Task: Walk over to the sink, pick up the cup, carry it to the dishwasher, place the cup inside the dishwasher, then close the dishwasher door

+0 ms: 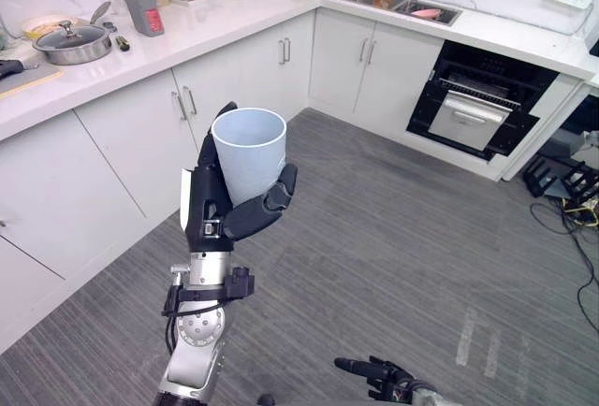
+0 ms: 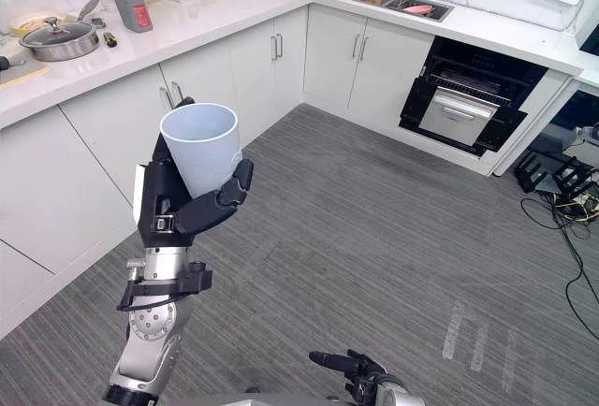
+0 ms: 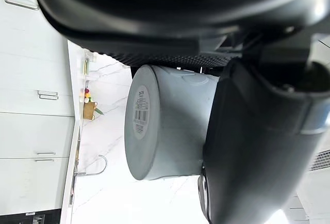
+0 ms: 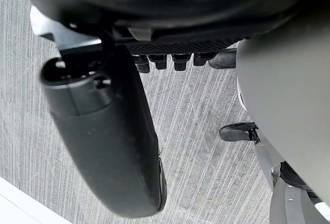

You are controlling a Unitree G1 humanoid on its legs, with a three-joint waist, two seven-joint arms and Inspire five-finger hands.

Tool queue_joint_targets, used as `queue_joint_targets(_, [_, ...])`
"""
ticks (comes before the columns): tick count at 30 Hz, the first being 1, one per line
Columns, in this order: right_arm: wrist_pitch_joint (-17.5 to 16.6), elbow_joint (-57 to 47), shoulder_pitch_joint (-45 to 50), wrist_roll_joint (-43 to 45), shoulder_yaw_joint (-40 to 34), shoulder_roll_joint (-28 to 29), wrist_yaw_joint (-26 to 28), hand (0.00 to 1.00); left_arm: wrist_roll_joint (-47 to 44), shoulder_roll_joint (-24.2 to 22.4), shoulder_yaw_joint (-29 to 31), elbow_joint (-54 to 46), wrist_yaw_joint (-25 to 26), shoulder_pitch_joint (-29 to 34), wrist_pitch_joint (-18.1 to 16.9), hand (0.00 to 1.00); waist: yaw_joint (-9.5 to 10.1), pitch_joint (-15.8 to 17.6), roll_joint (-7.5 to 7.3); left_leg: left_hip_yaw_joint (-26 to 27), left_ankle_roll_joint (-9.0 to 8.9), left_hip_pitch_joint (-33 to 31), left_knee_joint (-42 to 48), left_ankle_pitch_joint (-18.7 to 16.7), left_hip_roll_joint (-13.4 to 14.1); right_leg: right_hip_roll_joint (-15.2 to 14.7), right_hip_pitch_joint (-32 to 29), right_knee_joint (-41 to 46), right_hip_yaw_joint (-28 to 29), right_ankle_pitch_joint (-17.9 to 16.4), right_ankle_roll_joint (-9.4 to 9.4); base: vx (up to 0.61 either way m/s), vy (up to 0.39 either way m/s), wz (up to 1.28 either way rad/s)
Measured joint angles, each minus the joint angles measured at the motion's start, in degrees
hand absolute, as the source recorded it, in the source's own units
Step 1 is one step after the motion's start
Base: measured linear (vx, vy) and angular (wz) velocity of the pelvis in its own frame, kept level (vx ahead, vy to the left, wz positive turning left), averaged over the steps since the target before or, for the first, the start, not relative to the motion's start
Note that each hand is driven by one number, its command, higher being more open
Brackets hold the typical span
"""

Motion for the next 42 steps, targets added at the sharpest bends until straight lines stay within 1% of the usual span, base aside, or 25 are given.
queue_joint_targets(2, [-0.4, -0.16, 1.91, 0.02, -0.69, 0.02, 0.36, 1.0, -0.12, -0.65, 0.23, 0.02, 0.02, 0.29, 0.03, 0.0, 0.04, -1.25, -0.03, 1.61, -0.71, 0.26, 0.04, -1.18, 0.45, 0.65, -0.66, -0.23, 1.66, -0.14, 0.17, -0.01, -0.01, -0.31])
queue_joint_targets(3, [-1.02, -0.57, 3.08, 0.07, -1.63, 0.08, 1.01, 1.0, -0.29, -1.26, 1.1, 0.01, -0.14, 0.67, 0.03, 0.0, 0.01, -2.21, 0.02, 2.43, -0.53, 0.2, 0.04, -1.55, 0.61, 0.86, -1.12, -0.15, 2.41, -0.26, 0.14, 0.03, -0.016, -0.65])
queue_joint_targets(4, [-1.53, -1.13, 5.07, 0.3, -4.76, 0.14, 3.16, 1.0, -2.0, -2.41, 2.79, 0.01, -1.07, 1.5, 0.05, 0.0, -0.52, -4.08, 0.12, 3.56, -0.66, 0.24, 0.04, -2.22, 0.88, 1.15, -1.51, -0.06, 3.97, -0.46, -0.12, 0.08, -0.022, -0.52])
queue_joint_targets(6, [-1.38, 0.09, 8.57, 0.32, -11.08, 0.0, 7.12, 1.0, -6.02, -3.31, 3.9, 0.06, -3.22, 1.98, 0.62, 0.0, -2.92, -6.42, -0.21, 3.56, -0.57, 0.9, 0.04, -2.68, 1.15, 1.44, -0.84, 0.02, 4.07, -1.01, -0.34, 0.12, -0.036, -0.15])
queue_joint_targets(10, [0.52, 6.24, 14.22, 0.04, -23.17, -1.1, 14.8, 1.0, -13.93, -4.14, 3.96, 0.17, -8.02, 1.95, 2.92, 0.0, -3.6, -7.78, -0.19, 4.07, -1.07, 1.93, 0.38, -3.26, 1.92, 2.0, 0.02, 0.39, 4.55, -1.58, -1.01, 0.09, -0.036, -0.04])
queue_joint_targets(11, [0.74, 6.24, 14.54, 0.01, -25.12, -1.01, 17.32, 1.0, -16.45, -3.79, 4.32, 0.3, -8.56, 1.95, 3.9, 0.0, -4.46, -7.7, -0.26, 4.45, -1.08, 2.25, 0.39, -3.27, 2.17, 2.48, 0.01, 0.45, 4.8, -1.66, -1.13, 0.02, -0.061, -0.11])
queue_joint_targets(13, [1.49, 5.73, 14.22, -0.01, -25.2, -0.98, 19.67, 1.0, -20.46, -3.34, 4.45, 1.41, -10.38, 1.95, 5.23, 0.0, -4.91, -7.32, -0.01, 4.89, -1.17, 3.07, 0.28, -3.33, 2.88, 2.98, -0.08, 2.34, 5.94, -2.18, -1.82, -0.05, -0.064, -0.16])
queue_joint_targets(15, [2.45, 5.71, 13.77, 0.03, -24.95, -0.93, 19.6, 1.0, -22.72, -3.31, 4.28, 3.58, -14.12, 2.33, 5.63, 0.0, -5.11, -6.79, 0.0, 4.09, -1.45, 3.85, 0.05, -3.19, 3.18, 3.06, -0.21, 4.94, 5.87, -3.97, -2.09, -0.1, -0.064, 0.08])
queue_joint_targets(18, [3.49, 5.37, 13.7, 0.65, -24.53, -0.7, 18.42, 1.0, -24.74, -2.48, 4.77, 6.49, -16.77, 2.57, 5.53, 0.0, -4.61, -6.47, 0.05, 2.44, -1.94, 3.85, 0.03, -2.6, 3.38, 2.95, -0.2, 6.42, 4.1, -5.14, -2.5, -0.13, -0.072, 0.31])
queue_joint_targets(23, [4.05, 4.64, 13.25, 2.95, -22.39, -0.56, 15.79, 1.0, -25.34, -2.35, 8.84, 7.05, -17.6, 2.63, 5.42, 0.0, -4.34, -4.82, 0.08, 0.81, -1.98, 3.83, 0.02, -2.11, 3.52, 3.22, 0.75, 5.96, 2.33, -5.85, -2.66, -0.09, -0.042, 0.2])
queue_joint_targets(25, [4.04, 4.61, 13.26, 3.18, -21.56, -0.52, 15.08, 1.0, -25.83, -2.31, 9.13, 7.05, -17.9, 2.63, 5.42, 0.0, -4.34, -4.76, 0.08, 0.39, -2.45, 3.8, 0.02, -1.8, 3.51, 3.13, 1.09, 5.7, 1.85, -5.71, -2.48, -0.01, -0.017, 0.14])
queue_joint_targets(27, [3.96, 4.64, 13.13, 3.89, -20.71, -0.69, 14.4, 1.0, -25.87, -2.47, 9.01, 7.0, -18.11, 2.66, 5.49, 0.0, -4.3, -4.71, 0.16, 0.05, -2.15, 3.7, 0.18, -2.37, 3.5, 3.01, 1.59, 5.22, 1.55, -5.6, -2.27, 0.03, -0.009, 0.09])
queue_joint_targets(28, [3.77, 4.69, 12.64, 3.92, -20.17, -0.99, 13.91, 1.0, -25.86, -2.83, 9.0, 6.55, -18.23, 2.87, 5.54, 0.0, -4.09, -4.57, 0.08, 0.36, -1.78, 2.33, 2.9, -4.16, 3.47, 3.17, 1.3, 5.43, 2.02, -6.11, -2.25, 0.05, -0.003, -0.12])
queue_joint_targets(29, [3.46, 4.74, 11.73, 3.72, -19.3, -1.06, 13.68, 1.0, -25.86, -3.38, 9.19, 6.19, -18.31, 2.95, 5.48, 0.0, -3.56, -3.43, 0.28, 1.0, -1.86, -0.63, 10.08, -8.39, 3.75, 3.76, 0.91, 6.57, 4.09, -7.05, -2.48, 0.05, -0.004, -0.21])
queue_joint_targets(30, [3.06, 4.7, 11.28, 3.04, -18.71, -1.27, 13.69, 1.0, -25.86, -3.72, 9.21, 6.12, -18.35, 3.0, 5.45, 0.0, -3.18, -2.86, 0.76, 1.37, -1.99, -2.29, 14.21, -10.71, 4.24, 4.39, 0.66, 7.3, 5.0, -7.41, -2.81, 0.05, -0.017, -0.35])
queue_joint_targets(31, [1.16, 4.56, 10.22, -0.43, -17.73, -1.71, 13.46, 1.0, -25.85, -4.3, 9.16, 5.86, -18.62, 3.73, 5.46, 0.0, -2.75, -1.79, 2.01, 2.07, -1.89, -4.79, 21.21, -15.1, 5.75, 5.66, 0.58, 8.27, 6.22, -8.08, -3.38, 0.08, 0.0, -0.35])
queue_joint_targets(32, [-1.18, 4.28, 8.41, -4.51, -16.19, -2.22, 12.46, 1.0, -25.8, -4.82, 9.48, 4.25, -18.73, 5.03, 5.61, 0.0, -2.94, -0.12, 3.16, 2.74, -1.97, -6.84, 28.59, -17.51, 7.25, 6.69, 0.89, 9.5, 6.71, -9.13, -3.96, 0.1, 0.02, -0.16])
queue_joint_targets(34, [-3.32, 3.65, 6.57, -7.91, -14.08, -2.69, 10.82, 1.0, -25.71, -5.06, 9.1, 3.5, -20.03, 4.89, 5.81, 0.0, -3.24, 2.02, 3.49, 5.46, -2.01, -13.04, 41.23, -17.55, 9.06, 7.27, 0.71, 12.18, 5.81, -11.15, -4.68, 0.08, 0.011, 0.27])
queue_joint_targets(35, [-4.56, 3.75, 5.49, -10.29, -13.47, -3.23, 9.47, 1.0, -25.71, -5.68, 9.39, 2.31, -20.96, 5.65, 6.73, 0.0, -2.9, 3.08, 3.68, 5.63, -2.96, -16.92, 49.8, -16.19, 10.01, 6.94, 1.31, 13.12, 5.78, -12.69, -5.28, 0.12, 0.019, 0.37])
queue_joint_targets(36, [-5.14, 3.61, 4.27, -12.51, -12.78, -4.14, 7.99, 1.0, -25.69, -6.64, 10.16, 1.01, -21.51, 6.27, 6.79, 0.0, -2.25, 5.44, 3.67, 6.04, -2.41, -18.23, 54.08, -18.01, 10.17, 6.68, 3.79, 13.12, 5.69, -13.74, -5.24, 0.13, 0.05, 0.3])
queue_joint_targets(38, [-5.73, 3.47, 3.29, -14.26, -12.41, -5.87, 6.73, 1.0, -25.7, -6.94, 10.85, -0.41, -22.0, 6.27, 6.84, 0.0, -1.11, 7.05, 5.16, 7.05, -2.06, -21.43, 50.52, -20.41, 8.75, 5.4, 5.99, 12.85, 5.42, -15.32, -4.63, 0.19, 0.128, 0.13])
queue_joint_targets(39, [-5.84, 3.5, 2.8, -14.79, -12.3, -6.36, 6.25, 1.0, -25.6, -6.76, 11.54, -1.04, -22.13, 6.29, 6.9, 0.0, -0.08, 7.17, 5.33, 7.63, -2.24, -23.39, 43.28, -19.26, 6.84, 3.69, 7.04, 12.54, 5.53, -16.5, -3.22, 0.21, 0.147, -0.03])
queue_joint_targets(40, [-6.02, 3.48, 2.73, -14.89, -12.07, -6.66, 6.03, 1.0, -25.45, -6.74, 11.9, -1.56, -22.06, 6.33, 7.21, 0.0, 0.33, 7.18, 5.33, 7.19, -2.56, -23.66, 37.93, -17.49, 5.96, 3.07, 7.86, 12.0, 5.82, -17.01, -2.7, 0.23, 0.139, -0.2])
queue_joint_targets(41, [-6.23, 3.48, 2.55, -15.06, -11.44, -7.16, 5.83, 1.0, -24.66, -6.93, 12.6, -2.64, -21.97, 6.6, 7.63, 0.0, 0.75, 7.14, 5.57, 5.32, -2.66, -23.79, 31.0, -13.54, 5.37, 2.8, 9.56, 10.9, 6.93, -17.8, -2.11, 0.45, 0.279, -0.42])
queue_joint_targets(42, [-6.41, 3.53, 2.55, -15.12, -11.38, -6.48, 5.3, 1.0, -23.78, -6.87, 13.03, -2.63, -21.77, 6.85, 7.77, 0.0, 2.03, 6.63, 5.58, 4.76, -0.92, -22.59, 31.84, -8.08, 3.54, 2.24, 12.45, 9.41, 11.65, -19.59, -2.23, 0.49, 0.293, -0.49])
